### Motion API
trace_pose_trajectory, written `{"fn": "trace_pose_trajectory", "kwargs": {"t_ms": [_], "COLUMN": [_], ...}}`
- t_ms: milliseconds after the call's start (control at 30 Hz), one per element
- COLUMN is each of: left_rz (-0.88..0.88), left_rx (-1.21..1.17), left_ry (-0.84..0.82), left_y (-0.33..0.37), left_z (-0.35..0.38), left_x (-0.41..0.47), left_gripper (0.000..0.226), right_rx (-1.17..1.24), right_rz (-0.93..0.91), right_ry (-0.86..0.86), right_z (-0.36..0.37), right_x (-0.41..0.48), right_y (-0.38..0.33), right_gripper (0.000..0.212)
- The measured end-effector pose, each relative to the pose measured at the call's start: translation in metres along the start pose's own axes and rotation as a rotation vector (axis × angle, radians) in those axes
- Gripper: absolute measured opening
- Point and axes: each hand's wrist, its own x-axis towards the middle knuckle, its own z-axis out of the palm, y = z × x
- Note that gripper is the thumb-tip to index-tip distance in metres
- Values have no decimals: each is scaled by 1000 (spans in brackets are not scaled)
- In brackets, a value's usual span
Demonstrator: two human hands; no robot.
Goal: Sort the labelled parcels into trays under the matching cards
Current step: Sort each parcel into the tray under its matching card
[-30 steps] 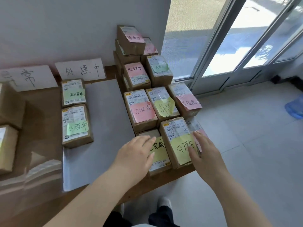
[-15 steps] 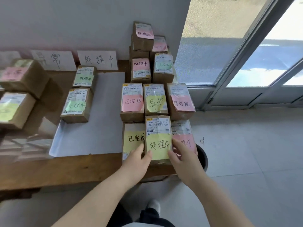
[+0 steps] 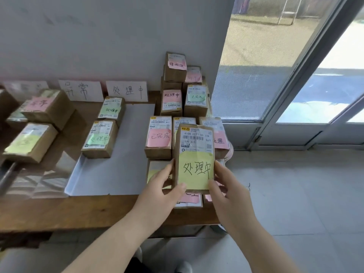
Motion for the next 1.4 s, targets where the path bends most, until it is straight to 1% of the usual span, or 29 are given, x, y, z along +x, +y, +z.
{"fn": "trace_pose_trajectory", "kwargs": {"t_ms": [133, 267, 333, 433, 533, 633, 733, 800, 867, 1033, 1067, 1167, 1233, 1333, 1400], "left_rz": [-7, 11, -12, -29, -13, -13, -29, -54, -73, -108, -115, -131, -124, -118, -121], "left_rx": [-151, -219, -265, -352, -415, -451, -505, -535, -574, -691, -700, -744, -754, -768, -783], "left_ry": [5, 51, 69, 96, 113, 115, 107, 95, 85, 97, 91, 77, 76, 78, 77], "left_y": [3, 0, 1, 2, 2, -2, -7, -13, -18, -29, -31, -33, -32, -32, -35], "left_z": [-8, -20, -28, -48, -72, -99, -127, -144, -160, -191, -196, -209, -215, -223, -227], "left_x": [8, 18, 22, 37, 60, 87, 117, 137, 156, 203, 211, 232, 243, 256, 263], "left_gripper": [43, 44, 41, 44, 39, 46, 60, 67, 68, 76, 76, 75, 72, 67, 69], "right_rx": [8, 13, -3, -2, -47, -131, -142, -149, -161, -289, -304, -395, -434, -420, -385], "right_rz": [-19, -47, -73, -94, -132, -170, -134, -101, -64, 5, 28, 122, 173, 258, 288], "right_ry": [-30, -92, -104, -161, -211, -220, -226, -159, -89, 94, 128, 214, 266, 295, 315], "right_z": [-3, 0, 3, 14, 29, 45, 60, 71, 84, 117, 121, 132, 138, 145, 148], "right_x": [6, 24, 35, 59, 86, 117, 157, 194, 237, 343, 357, 388, 401, 416, 425], "right_y": [-7, -19, -28, -48, -71, -92, -111, -118, -122, -124, -125, -129, -131, -131, -129], "right_gripper": [45, 47, 45, 45, 45, 48, 50, 55, 59, 54, 57, 81, 94, 102, 104]}}
